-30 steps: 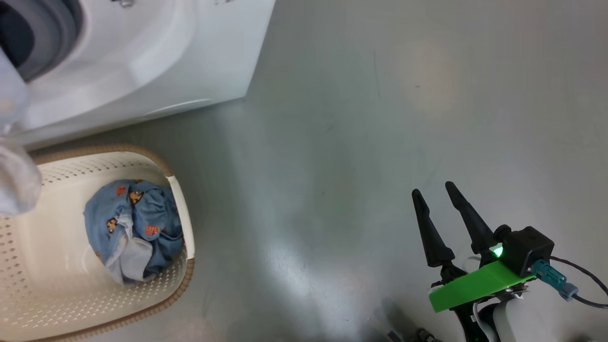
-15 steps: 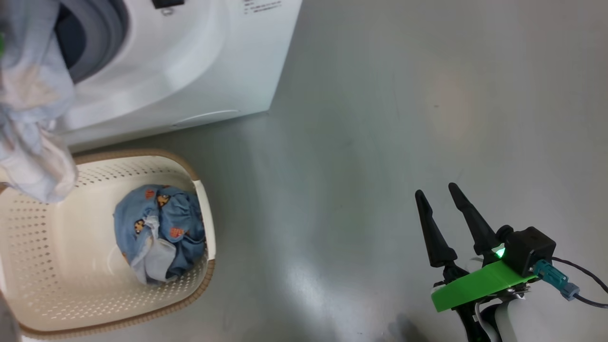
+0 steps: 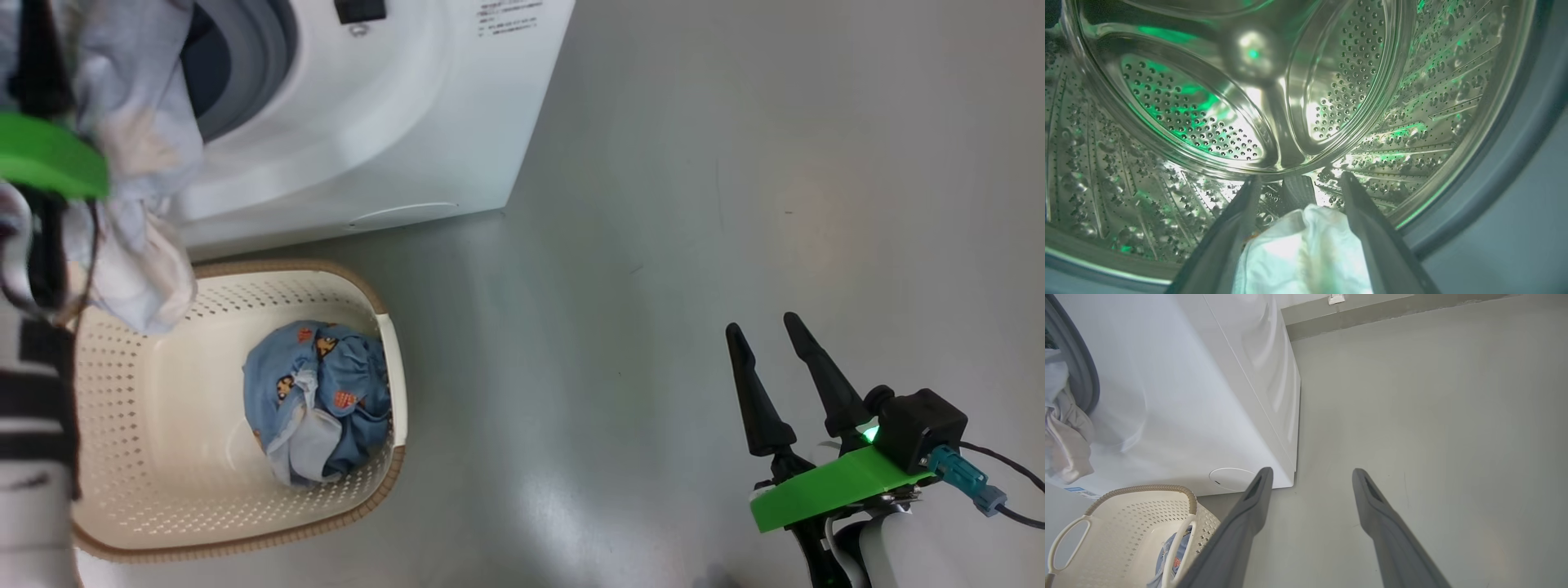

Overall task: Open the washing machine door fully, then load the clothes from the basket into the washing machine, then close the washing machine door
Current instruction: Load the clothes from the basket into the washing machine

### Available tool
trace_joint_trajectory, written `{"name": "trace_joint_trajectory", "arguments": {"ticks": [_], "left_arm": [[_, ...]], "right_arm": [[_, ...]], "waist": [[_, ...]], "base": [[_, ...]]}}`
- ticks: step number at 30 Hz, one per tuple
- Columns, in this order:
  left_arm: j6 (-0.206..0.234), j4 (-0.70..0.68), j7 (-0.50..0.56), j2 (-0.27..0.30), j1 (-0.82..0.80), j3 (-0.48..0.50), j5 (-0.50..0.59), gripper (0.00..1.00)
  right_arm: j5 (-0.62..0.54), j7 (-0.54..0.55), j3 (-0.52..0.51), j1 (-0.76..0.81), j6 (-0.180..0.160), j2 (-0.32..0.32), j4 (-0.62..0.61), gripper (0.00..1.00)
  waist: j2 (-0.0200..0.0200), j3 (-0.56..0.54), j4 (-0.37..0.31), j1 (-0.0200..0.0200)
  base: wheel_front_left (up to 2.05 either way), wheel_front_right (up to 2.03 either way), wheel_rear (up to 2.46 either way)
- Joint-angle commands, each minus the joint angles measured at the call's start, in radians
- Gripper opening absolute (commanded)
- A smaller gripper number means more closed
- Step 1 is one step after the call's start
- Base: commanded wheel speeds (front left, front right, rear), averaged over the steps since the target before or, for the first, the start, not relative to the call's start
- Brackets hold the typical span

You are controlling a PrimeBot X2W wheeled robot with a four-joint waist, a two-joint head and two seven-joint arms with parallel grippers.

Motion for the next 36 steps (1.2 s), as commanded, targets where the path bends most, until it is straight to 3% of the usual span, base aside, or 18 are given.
{"name": "trace_joint_trajectory", "arguments": {"ticks": [1, 9, 21, 36], "left_arm": [[-0.003, -0.038, -0.005, 0.042, 0.031, 0.026, -0.006, 1.00], [0.024, -0.215, -0.005, 0.012, 0.259, 0.064, -0.014, 1.00], [0.072, -0.460, -0.005, -0.087, 0.587, 0.118, -0.033, 1.00], [0.094, -0.523, -0.005, -0.139, 0.781, 0.135, -0.025, 1.00]], "right_arm": [[-0.005, -0.007, 0.019, 0.013, 0.002, -0.004, -0.022, 1.00], [-0.011, -0.007, 0.028, 0.014, 0.002, -0.006, -0.022, 1.00], [-0.006, -0.007, 0.035, 0.015, 0.002, -0.013, -0.016, 1.00], [0.002, -0.007, 0.048, 0.017, 0.002, -0.024, -0.002, 1.00]], "waist": [[0.0000, -0.006, 0.005, 0.0000], [0.0000, -0.016, 0.012, 0.0000], [0.0000, -0.033, 0.026, 0.0000], [0.0000, -0.057, 0.028, 0.0000]], "base": [[0.00, 0.00, 0.00], [0.00, 0.00, 0.00], [0.00, 0.00, 0.00], [0.00, 0.00, 0.00]]}}
